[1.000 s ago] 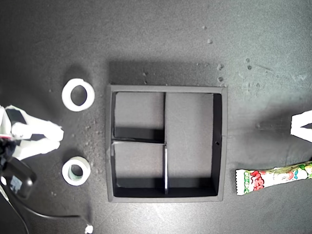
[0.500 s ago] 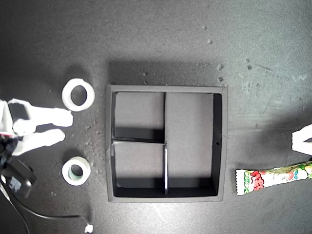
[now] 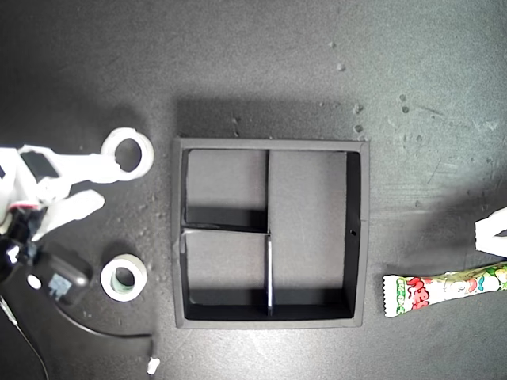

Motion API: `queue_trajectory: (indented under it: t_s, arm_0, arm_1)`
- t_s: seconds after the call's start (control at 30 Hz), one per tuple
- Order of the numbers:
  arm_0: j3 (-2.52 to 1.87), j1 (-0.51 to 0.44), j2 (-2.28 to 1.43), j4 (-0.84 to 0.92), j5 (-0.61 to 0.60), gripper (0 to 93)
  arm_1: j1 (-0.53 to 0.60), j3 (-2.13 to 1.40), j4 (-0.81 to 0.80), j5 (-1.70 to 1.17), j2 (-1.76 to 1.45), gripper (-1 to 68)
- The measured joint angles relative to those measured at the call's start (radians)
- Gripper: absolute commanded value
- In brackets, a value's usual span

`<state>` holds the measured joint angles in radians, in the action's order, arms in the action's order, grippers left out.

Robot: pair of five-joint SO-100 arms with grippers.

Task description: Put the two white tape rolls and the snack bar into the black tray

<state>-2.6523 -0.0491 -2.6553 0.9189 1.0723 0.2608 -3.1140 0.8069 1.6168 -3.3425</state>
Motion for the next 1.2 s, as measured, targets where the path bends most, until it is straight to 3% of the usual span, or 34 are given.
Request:
queue_trajectory:
  t_s: [0.53,0.7,0.77,0.9,1.2]
  arm_0:
    - [0.141,0.046,0.407,-0.095,-0.04,13.3]
    - [0.178,0.063,0.535,-0.107,-0.028,5.9]
    - [0.202,0.074,0.586,-0.109,-0.021,0.2]
    - [0.247,0.091,0.641,-0.107,-0.012,0.0]
    - [0.469,0.089,0.624,0.092,-0.017,0.0]
  arm_1:
    - [0.057,0.0,-0.015,0.0,0.0,-0.2]
    - [0.077,0.0,-0.107,0.0,0.0,0.3]
    - [0.074,0.002,-0.13,0.0,0.002,5.6]
    - [0.048,0.043,-0.14,0.0,0.002,13.0]
    - [0.046,0.117,-0.207,0.0,0.008,21.3]
